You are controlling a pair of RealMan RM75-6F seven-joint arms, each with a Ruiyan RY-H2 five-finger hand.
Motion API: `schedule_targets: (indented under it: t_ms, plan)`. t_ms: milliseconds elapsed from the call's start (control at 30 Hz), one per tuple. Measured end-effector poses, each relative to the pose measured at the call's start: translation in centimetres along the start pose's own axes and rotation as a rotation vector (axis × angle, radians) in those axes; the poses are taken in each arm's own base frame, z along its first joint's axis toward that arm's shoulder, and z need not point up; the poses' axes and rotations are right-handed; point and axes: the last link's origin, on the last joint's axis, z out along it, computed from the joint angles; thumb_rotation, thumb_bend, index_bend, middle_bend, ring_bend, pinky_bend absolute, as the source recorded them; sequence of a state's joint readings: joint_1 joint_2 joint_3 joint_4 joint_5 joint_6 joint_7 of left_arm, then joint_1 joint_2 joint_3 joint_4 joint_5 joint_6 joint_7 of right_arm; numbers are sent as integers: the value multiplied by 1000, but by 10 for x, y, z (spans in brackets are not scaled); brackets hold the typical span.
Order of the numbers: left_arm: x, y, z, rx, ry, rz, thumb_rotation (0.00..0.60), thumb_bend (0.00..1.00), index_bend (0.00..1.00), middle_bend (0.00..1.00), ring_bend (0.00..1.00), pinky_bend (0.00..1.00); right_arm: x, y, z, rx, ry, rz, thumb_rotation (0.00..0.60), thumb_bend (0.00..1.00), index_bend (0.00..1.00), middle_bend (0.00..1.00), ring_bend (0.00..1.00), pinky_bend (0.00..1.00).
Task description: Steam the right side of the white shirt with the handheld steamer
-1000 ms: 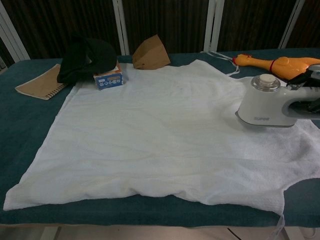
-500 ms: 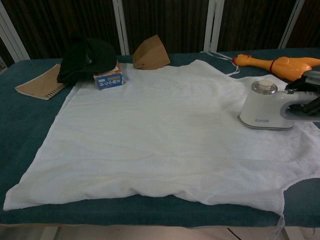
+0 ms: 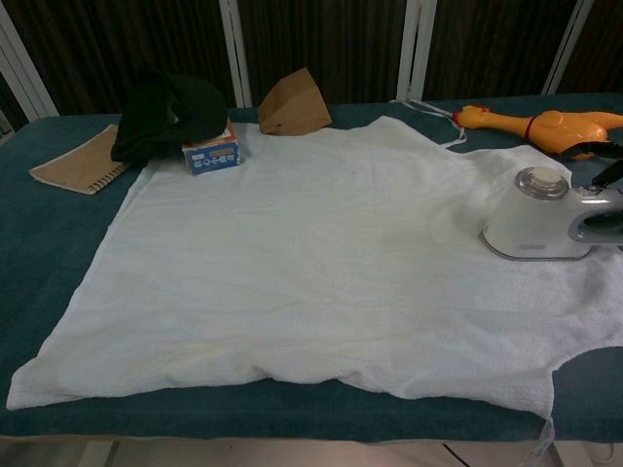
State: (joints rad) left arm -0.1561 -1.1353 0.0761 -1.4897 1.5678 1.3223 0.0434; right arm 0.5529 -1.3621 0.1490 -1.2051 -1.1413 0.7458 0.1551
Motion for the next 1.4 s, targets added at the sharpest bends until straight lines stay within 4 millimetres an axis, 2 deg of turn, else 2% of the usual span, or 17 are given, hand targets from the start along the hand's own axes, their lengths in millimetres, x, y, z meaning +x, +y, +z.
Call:
schedule_targets:
  t_ms: [167,300,533,733,967,1167,1400]
  plan:
    - [0,0,0,1,-1,-2,600,64,62,44,0,136,3,-1,1,-2,12,3,600,123,0,55,17,47]
    - [0,0,0,1,-1,-3,600,63,62,44,0,136,6,-1,-1,3,30,3,600,118,0,43,0,10]
    - [2,-1,-1,4,6,-6,600,62,62,44,0,136,17,0,-12,30,87,-33,600,99,0,11,0,0]
    - [3,0,-3,2,18,-15,600,62,62,44,0,136,26,3,-35,61,147,-117,600,83,0,0,0,0]
    - [1,2,-3,-6,12,-8,600,62,62,44,0,136,16,13,-40,8,96,-221,600,82,0,0,0,0]
    - [3,1,-3,2,18,-7,600,62,62,43,0,136,8,15,-42,9,72,-286,600,9,0,0,0,0]
    - [4,1,-4,-1,22,-11,600,61,62,44,0,136,5,13,-61,34,69,-345,600,0,0,0,0,0]
